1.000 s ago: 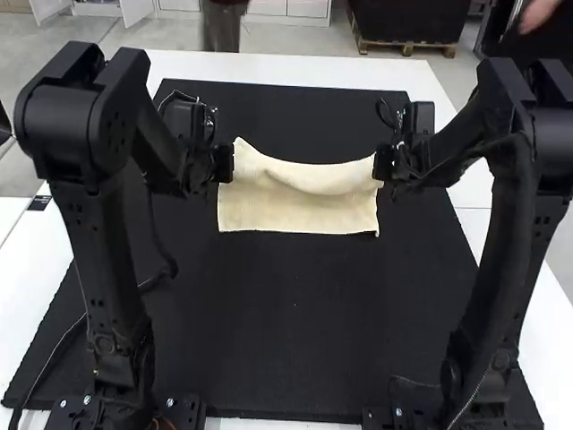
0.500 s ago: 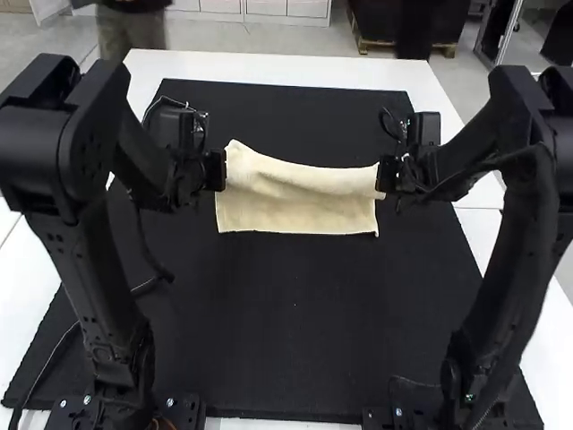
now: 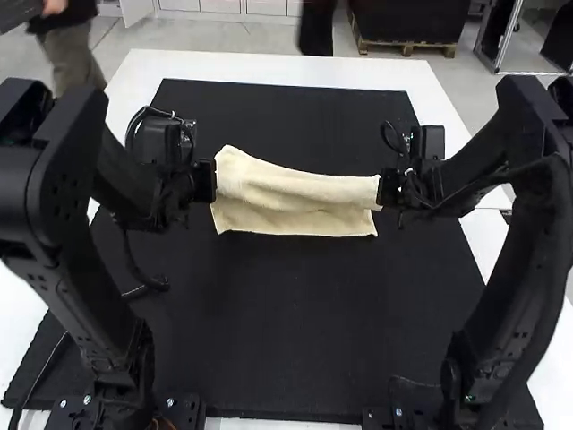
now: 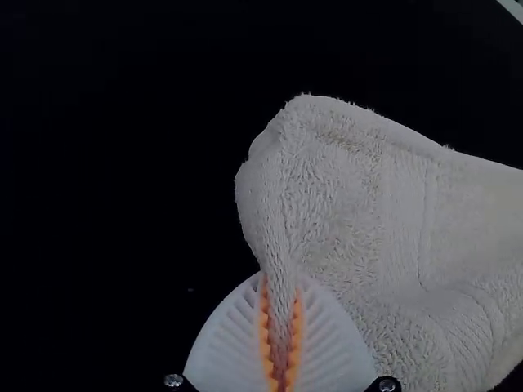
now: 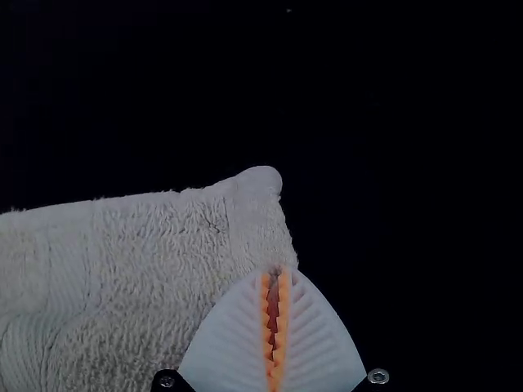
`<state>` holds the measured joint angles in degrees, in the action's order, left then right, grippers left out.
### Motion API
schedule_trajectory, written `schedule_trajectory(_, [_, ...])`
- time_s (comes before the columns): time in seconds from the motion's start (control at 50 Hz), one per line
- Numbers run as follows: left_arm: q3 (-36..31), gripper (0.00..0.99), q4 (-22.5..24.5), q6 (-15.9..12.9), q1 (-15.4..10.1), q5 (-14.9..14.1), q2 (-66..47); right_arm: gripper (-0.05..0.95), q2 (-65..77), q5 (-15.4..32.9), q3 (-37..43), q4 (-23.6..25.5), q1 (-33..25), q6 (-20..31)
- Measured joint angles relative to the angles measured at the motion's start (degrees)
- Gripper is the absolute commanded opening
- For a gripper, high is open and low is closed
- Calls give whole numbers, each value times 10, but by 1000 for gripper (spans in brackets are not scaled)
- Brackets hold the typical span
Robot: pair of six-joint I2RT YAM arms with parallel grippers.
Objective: Fold the towel.
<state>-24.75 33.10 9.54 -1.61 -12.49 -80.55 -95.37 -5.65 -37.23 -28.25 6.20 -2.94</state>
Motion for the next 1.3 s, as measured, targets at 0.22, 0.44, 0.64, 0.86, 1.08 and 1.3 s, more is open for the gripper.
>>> schedule_trajectory(0.22, [39, 31, 5, -16, 1, 0, 43, -18, 10, -6, 19, -5, 0, 0])
schedule_trajectory(0.44, [76, 31, 26, -43, 1, 12, 45, -18, 10, -8, 45, -30, 5, 0])
schedule_trajectory(0.64, [93, 31, 43, -60, 1, 32, 45, -18, 10, -5, 61, -44, 20, 0])
schedule_trajectory(0.86, [104, 31, 66, -75, 1, 50, 45, -18, 10, -2, 67, -58, 38, 0])
schedule_trajectory(1.08, [109, 31, 105, -82, -10, 60, 13, -18, -20, 3, 68, -108, 39, 0])
schedule_trajectory(1.3, [112, 31, 165, -83, -52, 91, -69, -18, -66, 12, 68, -149, 39, 0])
